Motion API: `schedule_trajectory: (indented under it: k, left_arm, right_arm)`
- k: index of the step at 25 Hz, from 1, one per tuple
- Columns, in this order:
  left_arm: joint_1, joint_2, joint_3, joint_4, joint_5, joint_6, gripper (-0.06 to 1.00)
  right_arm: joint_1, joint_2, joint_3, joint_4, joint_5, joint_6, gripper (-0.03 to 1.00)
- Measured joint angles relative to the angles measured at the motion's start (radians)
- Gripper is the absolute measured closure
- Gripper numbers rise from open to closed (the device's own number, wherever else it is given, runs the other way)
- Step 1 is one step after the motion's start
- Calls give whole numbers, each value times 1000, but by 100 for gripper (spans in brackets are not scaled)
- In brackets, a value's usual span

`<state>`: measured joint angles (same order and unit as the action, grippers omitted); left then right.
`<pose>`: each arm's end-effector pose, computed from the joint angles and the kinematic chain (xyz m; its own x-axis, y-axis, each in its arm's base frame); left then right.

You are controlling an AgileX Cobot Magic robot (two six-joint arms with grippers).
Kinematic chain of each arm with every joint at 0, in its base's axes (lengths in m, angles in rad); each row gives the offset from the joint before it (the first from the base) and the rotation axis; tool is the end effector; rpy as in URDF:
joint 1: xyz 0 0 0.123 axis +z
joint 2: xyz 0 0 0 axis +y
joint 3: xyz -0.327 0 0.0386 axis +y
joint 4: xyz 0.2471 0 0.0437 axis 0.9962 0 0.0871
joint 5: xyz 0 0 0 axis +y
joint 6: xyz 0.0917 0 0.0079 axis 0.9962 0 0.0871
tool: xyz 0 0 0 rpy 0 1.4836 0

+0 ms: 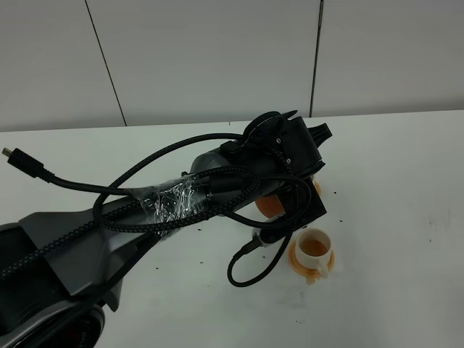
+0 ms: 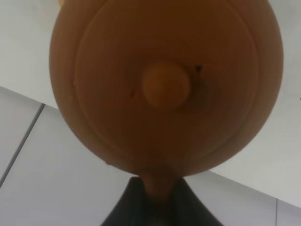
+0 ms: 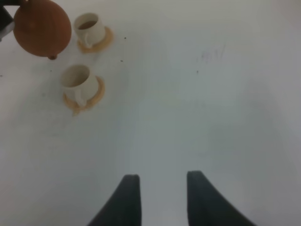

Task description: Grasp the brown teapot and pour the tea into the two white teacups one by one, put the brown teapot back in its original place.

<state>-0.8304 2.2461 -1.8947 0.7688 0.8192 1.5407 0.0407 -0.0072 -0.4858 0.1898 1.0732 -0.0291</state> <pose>0.3918 -0.3593 0.2470 0.6464 0.3788 0.6623 0.2313 -0.9245 0.3030 -0.0506 0.0132 0.2722 -0.4769 0.0421 -0.8780 -0.1572 0.9787 0.1323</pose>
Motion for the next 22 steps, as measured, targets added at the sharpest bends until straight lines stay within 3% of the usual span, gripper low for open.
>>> schedule_trajectory:
  k: [22]
  left_arm:
    - [-1, 25, 0, 15, -59, -24, 78]
  right_arm:
    - [0, 0, 0, 11, 0, -1, 73]
